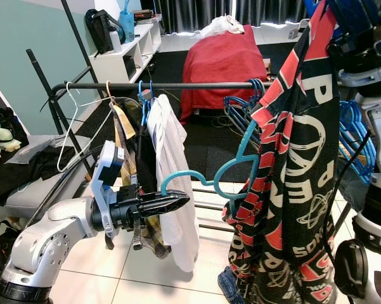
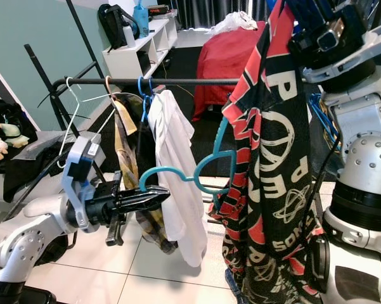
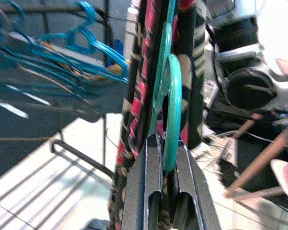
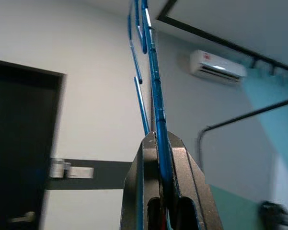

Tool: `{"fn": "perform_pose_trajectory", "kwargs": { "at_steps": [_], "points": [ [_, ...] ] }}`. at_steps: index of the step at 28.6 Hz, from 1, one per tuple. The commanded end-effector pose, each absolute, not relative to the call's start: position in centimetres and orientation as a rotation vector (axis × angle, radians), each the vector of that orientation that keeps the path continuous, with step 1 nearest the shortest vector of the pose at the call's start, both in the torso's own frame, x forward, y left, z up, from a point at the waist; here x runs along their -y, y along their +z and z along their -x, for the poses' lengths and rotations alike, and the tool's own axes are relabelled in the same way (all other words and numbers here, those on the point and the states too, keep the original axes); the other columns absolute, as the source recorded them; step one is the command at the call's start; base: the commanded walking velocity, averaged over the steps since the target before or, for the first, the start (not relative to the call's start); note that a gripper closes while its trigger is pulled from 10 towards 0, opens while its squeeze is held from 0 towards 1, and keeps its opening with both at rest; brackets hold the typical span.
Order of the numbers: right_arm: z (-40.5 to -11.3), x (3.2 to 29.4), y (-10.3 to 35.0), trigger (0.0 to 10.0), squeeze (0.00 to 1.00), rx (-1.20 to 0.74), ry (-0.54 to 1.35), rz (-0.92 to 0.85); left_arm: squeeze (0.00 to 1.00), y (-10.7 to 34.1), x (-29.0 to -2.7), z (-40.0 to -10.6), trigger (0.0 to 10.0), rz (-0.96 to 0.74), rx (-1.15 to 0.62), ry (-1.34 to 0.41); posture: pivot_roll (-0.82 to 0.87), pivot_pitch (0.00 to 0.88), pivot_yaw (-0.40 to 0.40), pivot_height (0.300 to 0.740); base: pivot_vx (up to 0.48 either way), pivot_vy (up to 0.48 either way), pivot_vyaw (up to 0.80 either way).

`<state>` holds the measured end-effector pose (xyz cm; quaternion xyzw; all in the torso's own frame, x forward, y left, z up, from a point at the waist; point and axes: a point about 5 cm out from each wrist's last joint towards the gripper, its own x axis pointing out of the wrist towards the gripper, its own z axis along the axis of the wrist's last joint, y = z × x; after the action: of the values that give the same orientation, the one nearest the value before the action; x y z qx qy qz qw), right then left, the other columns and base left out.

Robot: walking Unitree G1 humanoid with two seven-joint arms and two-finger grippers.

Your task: Hang hanger

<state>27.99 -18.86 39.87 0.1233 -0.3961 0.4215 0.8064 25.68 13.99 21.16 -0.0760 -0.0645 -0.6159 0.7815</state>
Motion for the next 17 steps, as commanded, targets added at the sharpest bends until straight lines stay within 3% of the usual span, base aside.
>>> {"fn": "perform_pose_trajectory", "kwargs": {
  "at_steps": [1,3,4,6,7,17],
  "points": [
    [-29.1,17.8,38.3,10.0,0.0,0.767,0.875,-0.247,0.0,22.0,-14.1,-26.2,0.0,0.135,0.202,-1.285,-0.11,0.013,0.074,0.74,0.0,0.0,0.0],
    [-30.1,18.0,36.4,10.0,0.0,0.698,0.803,-0.262,0.0,21.9,-14.0,-26.7,0.0,0.104,0.202,-1.246,-0.11,0.024,0.075,0.74,0.0,0.0,0.0],
    [-30.6,18.1,35.3,10.0,1.0,0.664,0.764,-0.281,0.0,21.8,-14.1,-26.9,0.0,0.09,0.196,-1.23,-0.11,0.042,0.079,0.74,0.0,0.0,0.0],
    [-31.0,18.3,34.2,10.0,1.0,0.624,0.729,-0.304,0.0,21.7,-14.1,-27.1,0.0,0.068,0.187,-1.218,-0.11,0.047,0.079,0.74,0.0,0.0,0.0],
    [-31.0,18.3,33.0,10.0,1.0,0.593,0.717,-0.311,0.0,21.6,-14.4,-27.1,0.0,0.048,0.176,-1.217,-0.12,0.007,0.085,0.74,0.0,0.0,0.0],
    [-30.2,18.6,30.1,10.0,1.0,0.531,0.706,-0.338,0.0,21.3,-15.2,-27.0,0.0,-0.058,0.122,-1.247,-0.11,0.016,0.091,0.74,0.0,0.0,0.0]
  ]
}}
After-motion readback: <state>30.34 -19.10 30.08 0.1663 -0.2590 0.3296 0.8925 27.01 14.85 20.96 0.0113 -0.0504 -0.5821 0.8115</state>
